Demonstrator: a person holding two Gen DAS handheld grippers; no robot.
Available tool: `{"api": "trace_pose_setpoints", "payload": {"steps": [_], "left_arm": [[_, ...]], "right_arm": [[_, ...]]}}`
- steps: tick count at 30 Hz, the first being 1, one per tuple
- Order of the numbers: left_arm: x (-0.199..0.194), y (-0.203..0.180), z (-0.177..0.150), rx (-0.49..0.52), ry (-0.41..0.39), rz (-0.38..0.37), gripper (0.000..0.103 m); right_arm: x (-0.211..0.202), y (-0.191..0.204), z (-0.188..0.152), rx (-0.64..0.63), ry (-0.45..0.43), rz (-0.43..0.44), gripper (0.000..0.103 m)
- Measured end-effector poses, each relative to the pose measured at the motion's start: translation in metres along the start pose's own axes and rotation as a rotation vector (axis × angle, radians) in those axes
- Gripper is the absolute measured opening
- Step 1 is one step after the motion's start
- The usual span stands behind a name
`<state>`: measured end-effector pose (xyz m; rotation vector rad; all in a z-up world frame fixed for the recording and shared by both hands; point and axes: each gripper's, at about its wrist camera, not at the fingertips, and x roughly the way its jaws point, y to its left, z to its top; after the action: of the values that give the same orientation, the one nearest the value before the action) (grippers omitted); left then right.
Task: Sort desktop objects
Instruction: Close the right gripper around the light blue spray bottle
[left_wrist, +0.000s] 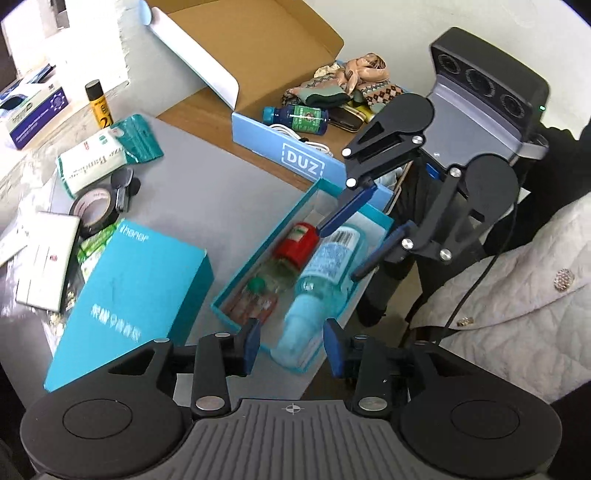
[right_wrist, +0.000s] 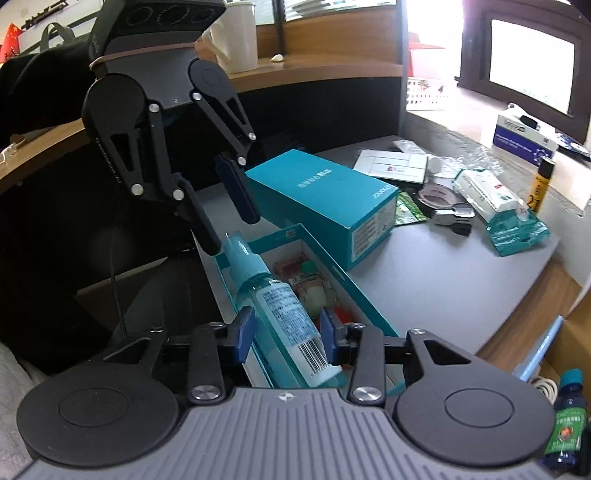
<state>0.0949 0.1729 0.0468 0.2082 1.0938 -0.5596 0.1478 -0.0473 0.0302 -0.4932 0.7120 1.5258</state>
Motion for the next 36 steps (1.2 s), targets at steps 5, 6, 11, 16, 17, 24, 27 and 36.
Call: {"api": "trace_pose_setpoints", "payload": {"steps": [5, 6, 11, 16, 17, 24, 27, 36], "left_arm": [[-0.002, 0.002, -0.016, -0.006, -0.004, -0.019, 0.041], [-0.001, 0.003, -0.017, -0.011, -0.001, -0.019, 0.039], [0.005, 0.006, -0.020, -0.019, -0.022, -0.035, 0.038], [0.008, 0.009, -0.017, -0.030, -0.041, -0.043, 0.038], [0.009, 0.008, -0.017, -0.032, -0.043, -0.047, 0.038], [0.003, 0.000, -0.008, -0.034, -0.130, -0.135, 0.036], [0.000, -0.009, 0.001, -0.004, -0.151, -0.138, 0.036], [0.012, 0.003, 0.003, -0.037, -0.084, -0.078, 0.036]], "right_arm": [[0.007, 0.000, 0.006, -0.016, 0.022, 0.024, 0.040], [0.007, 0.001, 0.008, -0.015, 0.023, 0.025, 0.040], [0.005, -0.002, 0.008, -0.005, 0.028, 0.025, 0.040], [0.001, -0.006, 0.005, 0.010, 0.034, 0.017, 0.041], [0.000, -0.007, 0.005, 0.013, 0.035, 0.016, 0.042], [-0.006, -0.013, 0.002, 0.033, 0.043, 0.005, 0.046], [-0.008, -0.015, 0.000, 0.042, 0.046, 0.000, 0.046], [-0.016, -0.023, -0.004, 0.068, 0.056, -0.013, 0.046]]}}
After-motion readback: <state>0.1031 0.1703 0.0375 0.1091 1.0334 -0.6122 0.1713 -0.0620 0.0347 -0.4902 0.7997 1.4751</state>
